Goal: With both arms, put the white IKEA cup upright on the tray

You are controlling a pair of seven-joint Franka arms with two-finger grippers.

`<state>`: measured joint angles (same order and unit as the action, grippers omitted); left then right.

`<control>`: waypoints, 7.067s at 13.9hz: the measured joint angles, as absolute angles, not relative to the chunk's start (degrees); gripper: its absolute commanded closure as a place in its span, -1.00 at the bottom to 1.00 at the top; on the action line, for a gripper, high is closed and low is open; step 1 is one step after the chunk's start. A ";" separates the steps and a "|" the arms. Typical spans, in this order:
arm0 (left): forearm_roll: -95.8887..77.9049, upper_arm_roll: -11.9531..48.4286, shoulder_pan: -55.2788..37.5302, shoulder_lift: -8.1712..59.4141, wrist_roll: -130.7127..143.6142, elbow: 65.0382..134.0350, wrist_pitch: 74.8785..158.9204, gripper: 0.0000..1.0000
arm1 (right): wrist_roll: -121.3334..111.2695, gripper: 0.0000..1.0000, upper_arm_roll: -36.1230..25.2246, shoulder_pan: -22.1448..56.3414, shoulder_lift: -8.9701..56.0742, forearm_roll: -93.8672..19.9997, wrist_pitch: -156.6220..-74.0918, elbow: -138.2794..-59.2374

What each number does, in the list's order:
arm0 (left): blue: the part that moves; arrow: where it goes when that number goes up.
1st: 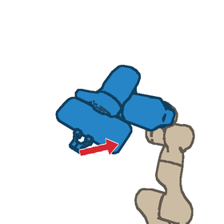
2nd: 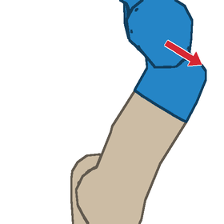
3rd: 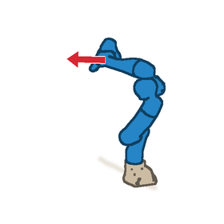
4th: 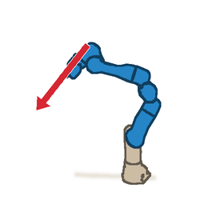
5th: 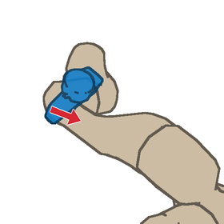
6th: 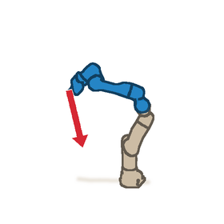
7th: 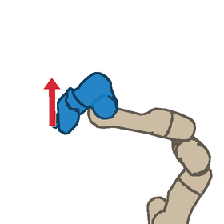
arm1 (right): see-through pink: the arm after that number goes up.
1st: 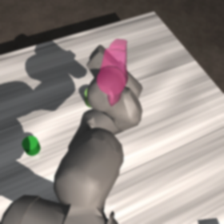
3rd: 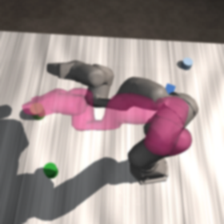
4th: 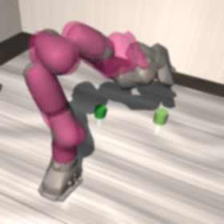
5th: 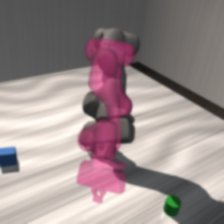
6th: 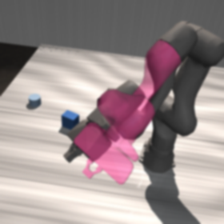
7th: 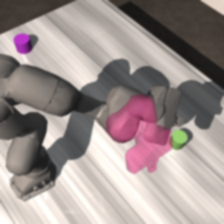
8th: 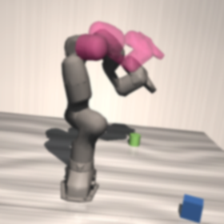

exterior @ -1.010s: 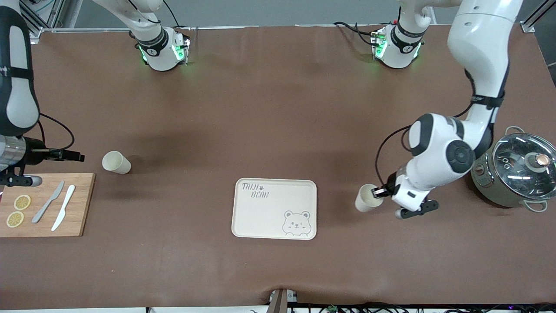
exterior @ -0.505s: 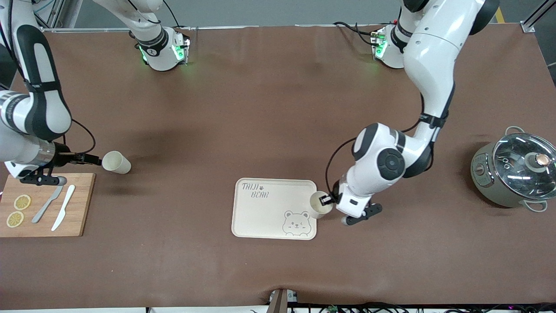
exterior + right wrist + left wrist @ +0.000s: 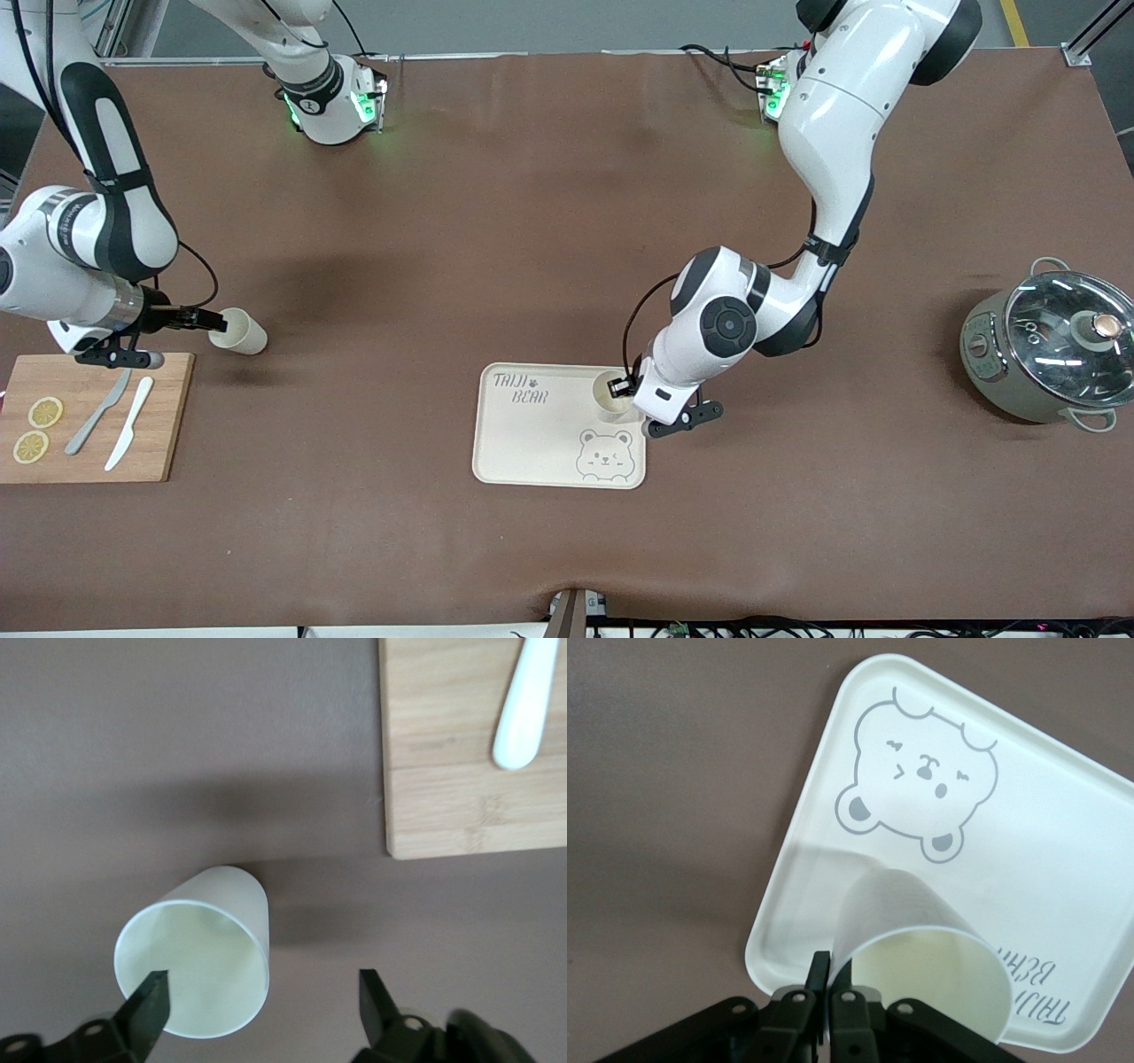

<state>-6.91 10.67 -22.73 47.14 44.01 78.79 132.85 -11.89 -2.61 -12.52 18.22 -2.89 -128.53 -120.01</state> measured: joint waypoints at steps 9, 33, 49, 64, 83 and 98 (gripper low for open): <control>-6.91 9.27 -22.23 47.02 44.01 76.46 136.44 -1.00 | -11.89 1.00 -2.64 -12.56 18.22 -2.89 -129.36 -122.96; 1.49 8.44 5.44 17.15 10.36 76.00 97.38 -1.00 | 40.89 1.00 -1.05 11.55 25.64 -19.67 -113.17 -103.00; 1.43 11.70 4.64 3.57 8.95 84.11 88.75 -1.00 | 69.14 1.00 -1.10 24.16 38.49 -33.48 -122.27 -88.21; 0.89 11.43 4.90 -0.40 4.97 92.15 95.79 -1.00 | 75.47 -1.00 -1.68 26.88 41.27 -26.11 -127.66 -84.33; 0.82 11.59 5.64 -2.68 4.69 91.12 91.88 -1.00 | 49.69 -1.00 -3.56 17.69 31.32 -12.17 -102.49 -74.11; 0.82 11.68 5.51 -2.85 4.69 91.07 92.00 -1.00 | 2.74 -1.00 -3.90 -1.37 14.35 -4.26 -89.30 -77.11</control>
<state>0.82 11.68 5.51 -2.85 4.69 91.07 92.00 2.74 -3.90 -1.37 14.35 -4.26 -89.30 -77.11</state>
